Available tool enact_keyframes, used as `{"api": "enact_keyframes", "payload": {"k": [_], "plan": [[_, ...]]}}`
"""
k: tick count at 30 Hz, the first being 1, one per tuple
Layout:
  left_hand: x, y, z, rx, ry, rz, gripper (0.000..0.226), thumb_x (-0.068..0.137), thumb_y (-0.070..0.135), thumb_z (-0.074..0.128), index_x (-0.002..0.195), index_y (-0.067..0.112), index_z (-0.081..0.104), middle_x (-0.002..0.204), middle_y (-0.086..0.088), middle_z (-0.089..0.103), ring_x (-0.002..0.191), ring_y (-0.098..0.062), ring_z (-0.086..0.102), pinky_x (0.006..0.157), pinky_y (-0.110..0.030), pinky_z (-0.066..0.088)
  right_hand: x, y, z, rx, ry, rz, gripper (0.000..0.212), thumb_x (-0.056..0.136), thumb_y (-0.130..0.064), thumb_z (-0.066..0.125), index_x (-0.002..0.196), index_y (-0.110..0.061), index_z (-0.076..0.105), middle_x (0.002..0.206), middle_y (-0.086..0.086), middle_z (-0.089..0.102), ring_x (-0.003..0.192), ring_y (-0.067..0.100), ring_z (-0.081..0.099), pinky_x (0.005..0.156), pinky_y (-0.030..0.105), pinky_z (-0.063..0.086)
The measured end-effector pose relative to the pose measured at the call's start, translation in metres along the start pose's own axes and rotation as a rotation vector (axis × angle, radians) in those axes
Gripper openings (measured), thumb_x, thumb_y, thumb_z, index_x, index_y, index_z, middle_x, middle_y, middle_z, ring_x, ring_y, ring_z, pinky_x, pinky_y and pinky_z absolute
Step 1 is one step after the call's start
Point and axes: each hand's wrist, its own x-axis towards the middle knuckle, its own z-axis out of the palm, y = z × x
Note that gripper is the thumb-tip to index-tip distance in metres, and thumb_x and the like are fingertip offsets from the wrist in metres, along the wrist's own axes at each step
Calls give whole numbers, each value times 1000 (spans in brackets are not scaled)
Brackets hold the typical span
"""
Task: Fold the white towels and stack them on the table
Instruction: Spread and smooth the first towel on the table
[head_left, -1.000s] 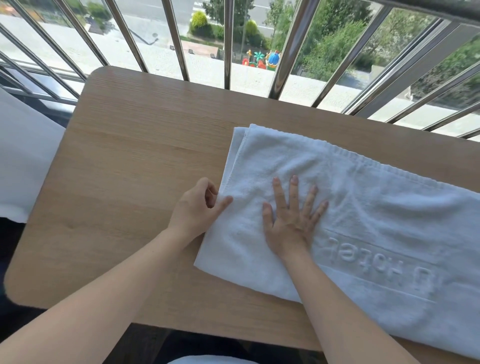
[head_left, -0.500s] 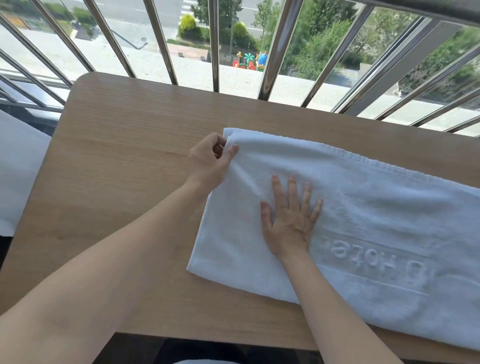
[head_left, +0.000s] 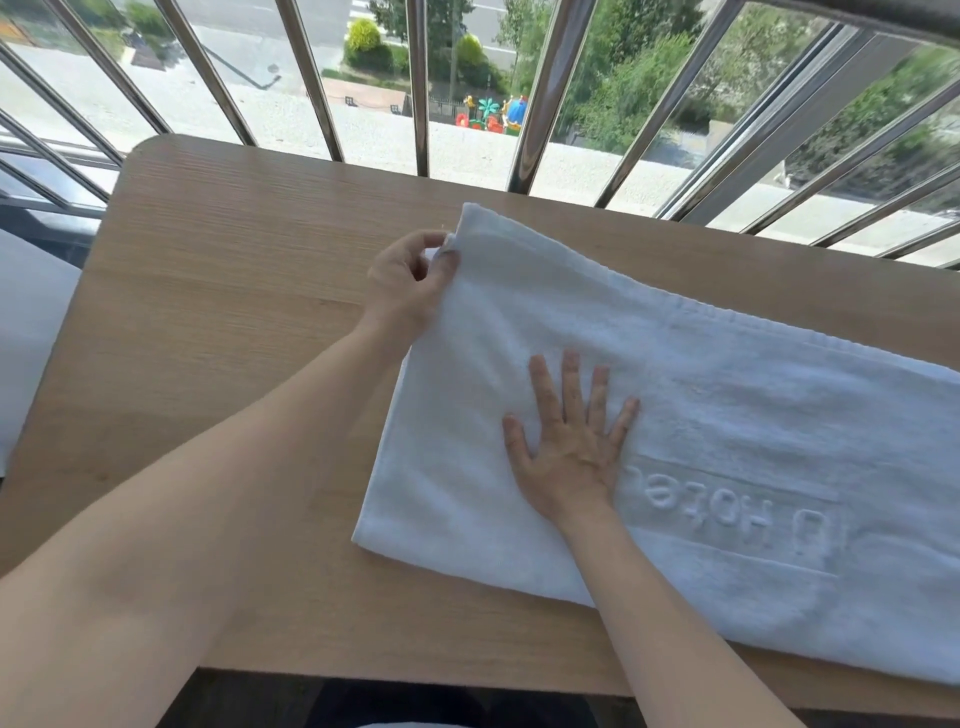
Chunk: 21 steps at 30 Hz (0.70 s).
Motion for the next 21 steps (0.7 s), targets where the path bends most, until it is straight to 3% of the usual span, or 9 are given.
{"api": "enact_keyframes", "payload": {"k": [4,9,12,16,19,21], "plan": [[-8,-17,-3,89,80,-110,14,93,35,69,100,24,73,83,6,71,76,-15,67,81,-40,57,-1,0,4,-26,-23,-17,71,96,-68,12,156,-42,-17,166,-7,-24,150,27,-27,118,65,-9],[-9,-13,-4,162,99,-169,25,89,46,71,100,23,70,93,7,71,89,-10,67,89,-36,55,2,-1,4,-33,-33,-6,71,96,-68,12,155,-43,-19,164,-8,-27,150,27,-29,117,65,-11],[-24,-12,-10,205,22,-196,42,80,61,74,99,24,67,93,8,69,89,-8,66,77,-28,54,1,-2,2,-52,-61,5,71,94,-69,7,153,-44,-24,162,-8,-32,148,27,-32,116,65,-13],[-52,-28,-16,456,-143,-99,27,85,52,72,90,27,65,78,15,64,73,0,61,55,-16,39,2,-4,-2,-35,-80,7,70,94,-69,5,152,-44,-24,161,-9,-34,147,26,-35,115,65,-16],[-61,-34,-18,400,-74,-52,30,89,46,70,87,17,64,72,10,64,64,-8,58,53,-24,41,-4,-6,-3,-33,-87,-1,68,95,-68,1,151,-44,-27,160,-8,-36,146,26,-37,115,64,-17],[-67,-34,-18,348,8,-55,32,90,50,68,82,20,61,69,11,61,64,-9,55,55,-24,40,-11,-8,-2,-13,-78,11,68,96,-67,2,152,-43,-26,161,-7,-35,147,26,-36,117,62,-16]]}}
